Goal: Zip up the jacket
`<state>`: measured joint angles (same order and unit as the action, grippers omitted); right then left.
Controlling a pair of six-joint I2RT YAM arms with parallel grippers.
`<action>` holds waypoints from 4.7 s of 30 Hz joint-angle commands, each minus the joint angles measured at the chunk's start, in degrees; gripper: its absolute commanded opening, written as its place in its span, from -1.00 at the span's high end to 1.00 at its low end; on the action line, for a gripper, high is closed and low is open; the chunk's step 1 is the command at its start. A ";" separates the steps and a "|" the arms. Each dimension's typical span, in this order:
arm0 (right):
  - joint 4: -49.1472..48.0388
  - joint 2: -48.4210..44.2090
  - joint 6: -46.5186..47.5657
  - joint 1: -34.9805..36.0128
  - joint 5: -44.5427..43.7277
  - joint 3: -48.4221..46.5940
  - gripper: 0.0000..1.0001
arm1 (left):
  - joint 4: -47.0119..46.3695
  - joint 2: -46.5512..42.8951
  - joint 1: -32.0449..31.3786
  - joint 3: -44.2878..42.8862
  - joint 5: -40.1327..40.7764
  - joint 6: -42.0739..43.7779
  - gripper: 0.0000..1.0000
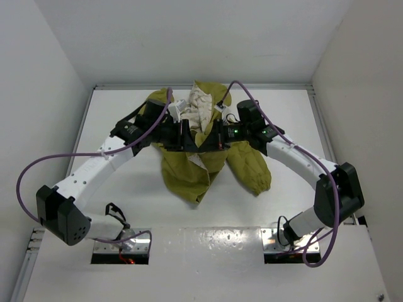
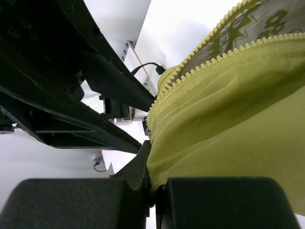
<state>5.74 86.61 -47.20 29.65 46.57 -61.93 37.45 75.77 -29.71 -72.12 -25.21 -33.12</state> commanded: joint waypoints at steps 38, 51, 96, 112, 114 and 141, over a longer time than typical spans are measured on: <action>3.31 -1.88 10.02 3.66 2.12 -1.35 1.00 | -5.46 0.43 1.85 -1.88 -2.39 -0.80 1.00; 9.90 -2.67 17.22 5.94 4.58 -1.70 1.00 | -8.88 1.48 4.22 -2.94 -1.33 -2.47 1.00; 26.51 -18.05 48.59 11.40 7.66 23.43 1.00 | -22.16 23.19 15.38 -14.97 19.94 0.87 1.00; 29.24 -21.57 48.70 8.76 8.45 27.39 1.00 | -29.98 44.54 19.34 -37.74 29.07 7.71 1.00; 29.33 -22.01 48.52 8.58 8.45 27.83 1.00 | -32.52 45.34 19.87 -38.44 29.69 9.04 1.00; 30.39 -23.60 45.01 5.24 5.65 29.15 0.25 | -45.02 53.35 22.86 -50.77 23.99 16.59 0.60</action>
<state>37.89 62.72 -0.16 35.05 53.25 -31.14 -6.96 130.50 -5.87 -122.87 3.81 -18.76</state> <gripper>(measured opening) 0.328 0.169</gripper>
